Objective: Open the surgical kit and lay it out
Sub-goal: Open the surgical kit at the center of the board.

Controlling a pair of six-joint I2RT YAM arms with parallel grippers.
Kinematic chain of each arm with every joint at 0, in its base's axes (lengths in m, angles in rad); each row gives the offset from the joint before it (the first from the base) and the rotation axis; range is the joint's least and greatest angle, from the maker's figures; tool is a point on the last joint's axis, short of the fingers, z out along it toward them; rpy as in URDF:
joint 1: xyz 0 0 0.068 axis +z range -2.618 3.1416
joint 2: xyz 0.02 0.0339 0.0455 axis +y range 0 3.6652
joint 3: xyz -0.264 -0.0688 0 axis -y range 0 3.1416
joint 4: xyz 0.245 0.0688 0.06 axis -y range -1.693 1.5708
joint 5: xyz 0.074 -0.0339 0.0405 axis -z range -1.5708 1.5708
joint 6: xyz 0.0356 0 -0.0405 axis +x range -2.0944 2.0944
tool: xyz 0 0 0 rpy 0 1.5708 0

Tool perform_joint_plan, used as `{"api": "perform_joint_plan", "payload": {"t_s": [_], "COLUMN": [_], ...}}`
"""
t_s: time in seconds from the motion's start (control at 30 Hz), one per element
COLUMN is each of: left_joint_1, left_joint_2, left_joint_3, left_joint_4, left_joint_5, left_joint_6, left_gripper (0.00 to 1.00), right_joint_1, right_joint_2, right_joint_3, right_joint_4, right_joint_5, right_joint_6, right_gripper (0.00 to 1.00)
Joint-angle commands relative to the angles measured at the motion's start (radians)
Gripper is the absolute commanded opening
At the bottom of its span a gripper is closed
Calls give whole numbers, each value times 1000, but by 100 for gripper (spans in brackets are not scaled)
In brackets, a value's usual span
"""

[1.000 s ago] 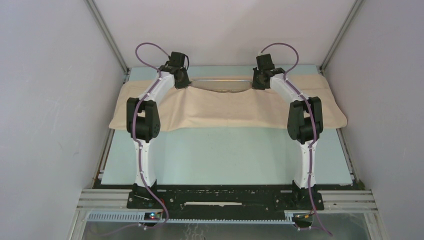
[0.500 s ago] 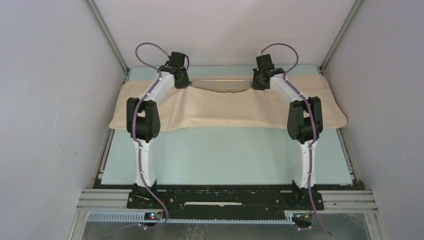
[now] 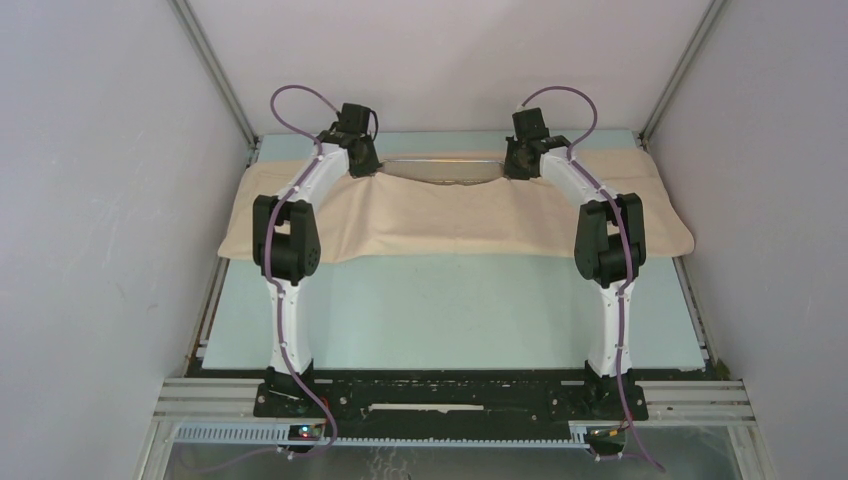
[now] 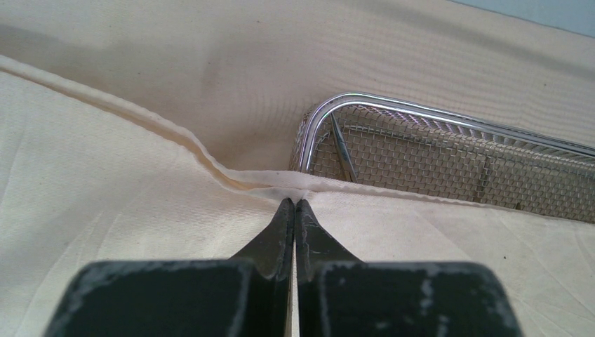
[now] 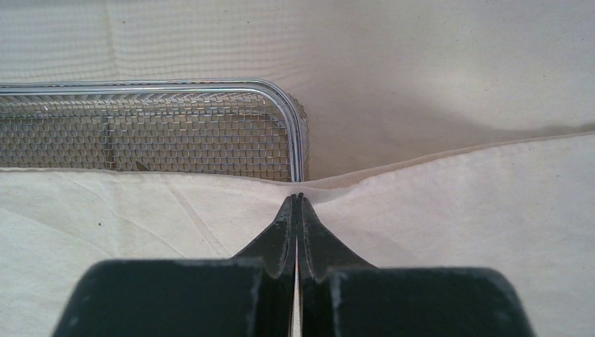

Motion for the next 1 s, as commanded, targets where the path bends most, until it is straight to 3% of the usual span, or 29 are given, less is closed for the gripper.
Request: {"api": "perform_joint_plan", "payload": {"t_s": [0.0, 0.23, 0.5, 0.73, 0.97], "left_joint_1": [-4, -5, -18, -64, -149], "left_joint_2": [-100, -165, -305, -542, -873], "left_joint_3": [-26, -100, -290, -613, -1035], "left_joint_4": [44, 60, 103, 158, 186], "left_joint_5": [-15, -21, -14, -38, -81], "left_joint_6": [11, 2, -28, -100, -281], "left_gripper": [0, 0, 0, 0, 0], "right_joint_1": [0, 9, 45, 108, 239], "right_joint_2": [-82, -144, -274, -496, -778], "right_joint_3": [21, -39, -211, -478, -761], "right_joint_4": [7, 2, 27, 34, -65], "right_joint_5": [16, 35, 64, 123, 210], "right_joint_6": [13, 33, 70, 140, 266], "right_gripper": [0, 0, 0, 0, 0]}}
